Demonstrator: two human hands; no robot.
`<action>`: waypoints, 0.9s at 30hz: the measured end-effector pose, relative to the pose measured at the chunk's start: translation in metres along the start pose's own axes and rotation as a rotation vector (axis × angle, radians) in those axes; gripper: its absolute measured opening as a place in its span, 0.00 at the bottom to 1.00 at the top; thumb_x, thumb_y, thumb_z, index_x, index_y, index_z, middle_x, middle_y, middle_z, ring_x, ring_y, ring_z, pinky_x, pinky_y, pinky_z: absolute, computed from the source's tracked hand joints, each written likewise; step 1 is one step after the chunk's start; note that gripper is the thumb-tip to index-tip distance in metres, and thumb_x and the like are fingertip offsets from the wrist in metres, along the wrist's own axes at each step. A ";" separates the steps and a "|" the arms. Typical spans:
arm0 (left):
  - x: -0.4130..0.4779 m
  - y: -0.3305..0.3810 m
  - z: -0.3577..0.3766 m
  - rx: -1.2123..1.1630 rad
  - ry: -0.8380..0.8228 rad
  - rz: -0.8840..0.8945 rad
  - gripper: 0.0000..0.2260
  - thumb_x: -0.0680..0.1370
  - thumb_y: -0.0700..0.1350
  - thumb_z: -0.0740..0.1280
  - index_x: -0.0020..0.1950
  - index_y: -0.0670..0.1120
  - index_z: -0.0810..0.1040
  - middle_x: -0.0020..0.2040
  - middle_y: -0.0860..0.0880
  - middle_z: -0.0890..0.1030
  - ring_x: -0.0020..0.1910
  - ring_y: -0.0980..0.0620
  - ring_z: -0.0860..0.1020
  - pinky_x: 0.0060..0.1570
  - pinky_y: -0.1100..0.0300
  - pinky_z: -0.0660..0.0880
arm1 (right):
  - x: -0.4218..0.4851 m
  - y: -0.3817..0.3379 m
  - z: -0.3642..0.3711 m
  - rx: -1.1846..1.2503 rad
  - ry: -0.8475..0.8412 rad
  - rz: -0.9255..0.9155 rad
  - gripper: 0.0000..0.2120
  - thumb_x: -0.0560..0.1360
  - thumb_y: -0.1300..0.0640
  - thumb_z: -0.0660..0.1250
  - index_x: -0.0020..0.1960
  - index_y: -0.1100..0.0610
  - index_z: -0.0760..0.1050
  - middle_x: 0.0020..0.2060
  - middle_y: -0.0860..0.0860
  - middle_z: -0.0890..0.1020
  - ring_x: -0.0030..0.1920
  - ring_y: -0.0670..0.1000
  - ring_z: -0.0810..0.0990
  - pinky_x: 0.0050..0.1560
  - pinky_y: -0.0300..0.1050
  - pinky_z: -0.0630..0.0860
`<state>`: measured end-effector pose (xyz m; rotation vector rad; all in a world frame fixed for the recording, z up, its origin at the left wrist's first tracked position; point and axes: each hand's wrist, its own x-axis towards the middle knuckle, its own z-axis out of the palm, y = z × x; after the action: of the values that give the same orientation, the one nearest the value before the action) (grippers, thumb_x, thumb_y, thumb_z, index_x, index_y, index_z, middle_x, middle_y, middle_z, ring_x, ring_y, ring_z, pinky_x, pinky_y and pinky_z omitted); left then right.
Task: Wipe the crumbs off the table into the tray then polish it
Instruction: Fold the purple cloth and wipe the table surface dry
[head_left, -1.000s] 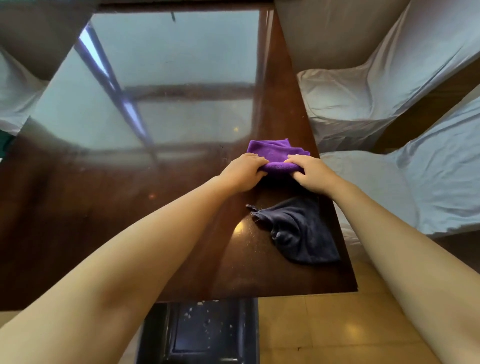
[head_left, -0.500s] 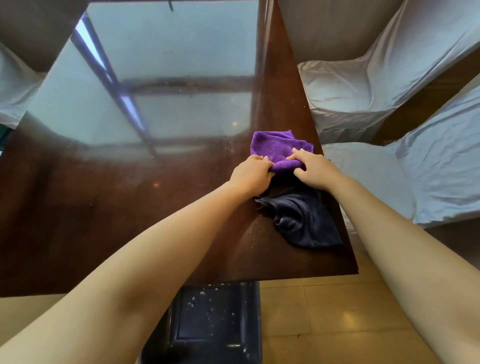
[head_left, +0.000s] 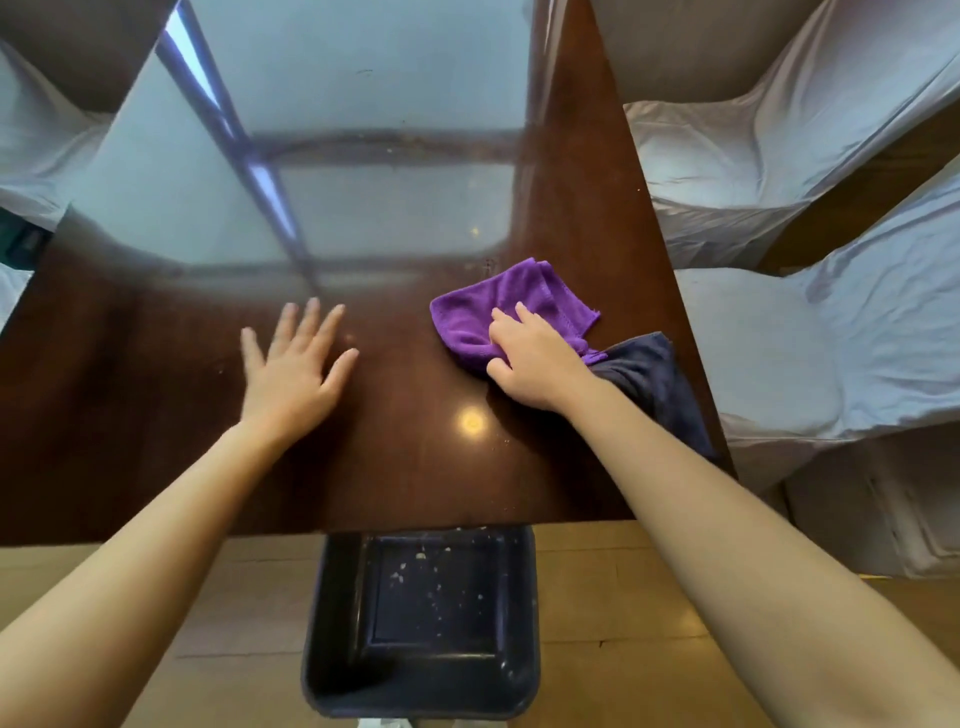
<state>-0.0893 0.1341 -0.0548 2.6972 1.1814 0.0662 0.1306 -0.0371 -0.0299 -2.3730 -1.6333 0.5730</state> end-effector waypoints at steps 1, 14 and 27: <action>-0.010 -0.015 0.003 0.031 -0.005 -0.034 0.25 0.79 0.59 0.50 0.74 0.57 0.50 0.77 0.51 0.50 0.76 0.51 0.44 0.69 0.38 0.37 | -0.005 -0.005 0.006 -0.012 0.023 -0.009 0.14 0.74 0.58 0.58 0.57 0.63 0.70 0.72 0.60 0.64 0.73 0.64 0.57 0.71 0.55 0.55; -0.037 -0.050 0.028 0.082 0.007 -0.071 0.27 0.76 0.65 0.43 0.74 0.59 0.48 0.78 0.52 0.49 0.76 0.52 0.44 0.70 0.38 0.39 | -0.067 -0.053 0.044 -0.077 0.252 0.019 0.25 0.71 0.34 0.58 0.51 0.56 0.70 0.51 0.53 0.77 0.52 0.56 0.74 0.54 0.54 0.72; -0.037 -0.048 0.028 0.066 0.001 -0.071 0.27 0.76 0.64 0.43 0.74 0.58 0.48 0.78 0.51 0.47 0.76 0.51 0.43 0.70 0.37 0.38 | -0.128 -0.066 0.111 -0.253 0.234 0.065 0.36 0.72 0.36 0.57 0.74 0.52 0.54 0.74 0.56 0.60 0.74 0.58 0.55 0.72 0.60 0.50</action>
<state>-0.1461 0.1343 -0.0906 2.7086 1.3000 0.0181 -0.0121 -0.1373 -0.0800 -2.5611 -1.6103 0.0947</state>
